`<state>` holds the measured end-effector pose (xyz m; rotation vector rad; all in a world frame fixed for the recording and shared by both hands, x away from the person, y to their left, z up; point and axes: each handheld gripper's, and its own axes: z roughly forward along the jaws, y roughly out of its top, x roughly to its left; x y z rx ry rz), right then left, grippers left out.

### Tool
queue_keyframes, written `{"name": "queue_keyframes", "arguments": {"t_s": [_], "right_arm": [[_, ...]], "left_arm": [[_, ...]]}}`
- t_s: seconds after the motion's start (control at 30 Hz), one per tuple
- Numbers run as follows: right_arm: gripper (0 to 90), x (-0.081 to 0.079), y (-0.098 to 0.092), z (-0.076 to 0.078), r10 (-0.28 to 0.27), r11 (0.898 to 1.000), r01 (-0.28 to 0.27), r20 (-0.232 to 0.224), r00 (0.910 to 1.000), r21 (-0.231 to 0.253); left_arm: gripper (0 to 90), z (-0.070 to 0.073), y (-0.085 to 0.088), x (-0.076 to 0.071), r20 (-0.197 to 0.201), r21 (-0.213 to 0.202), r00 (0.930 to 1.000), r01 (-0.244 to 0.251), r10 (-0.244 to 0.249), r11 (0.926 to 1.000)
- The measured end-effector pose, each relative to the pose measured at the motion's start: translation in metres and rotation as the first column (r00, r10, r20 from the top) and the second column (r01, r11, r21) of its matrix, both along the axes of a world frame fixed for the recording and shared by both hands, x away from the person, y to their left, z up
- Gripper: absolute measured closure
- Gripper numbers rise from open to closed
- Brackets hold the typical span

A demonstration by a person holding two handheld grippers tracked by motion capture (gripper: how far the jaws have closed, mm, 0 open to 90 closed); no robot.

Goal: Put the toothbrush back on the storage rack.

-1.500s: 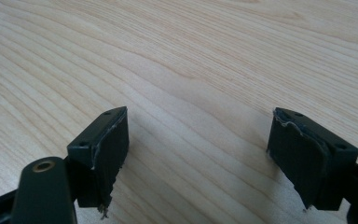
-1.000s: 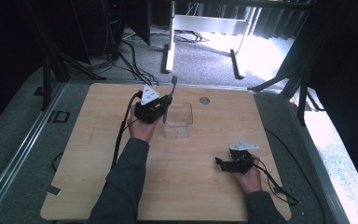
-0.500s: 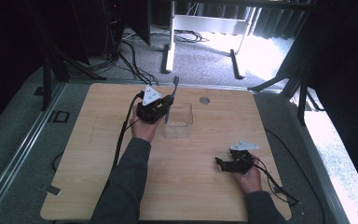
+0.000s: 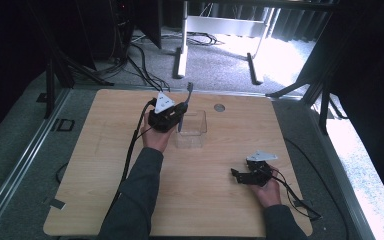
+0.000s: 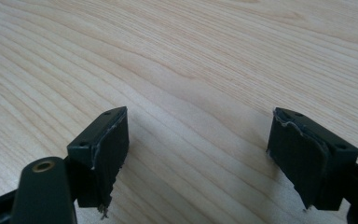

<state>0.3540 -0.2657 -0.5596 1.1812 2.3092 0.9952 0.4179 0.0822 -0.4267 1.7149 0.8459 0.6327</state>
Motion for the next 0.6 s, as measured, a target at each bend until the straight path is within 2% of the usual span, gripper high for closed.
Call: {"name": "queue_keyframes", "arguments": {"t_s": [0.6], "right_arm": [[20.2,0.0000,-0.0001,0.0001,0.001,1.000,-0.001,0.001,1.0000,-0.001]], "left_arm": [[81.5,-0.0098,-0.0045,0.0069,-0.016,0.030,0.9999,0.007,-0.007,0.9995]]}}
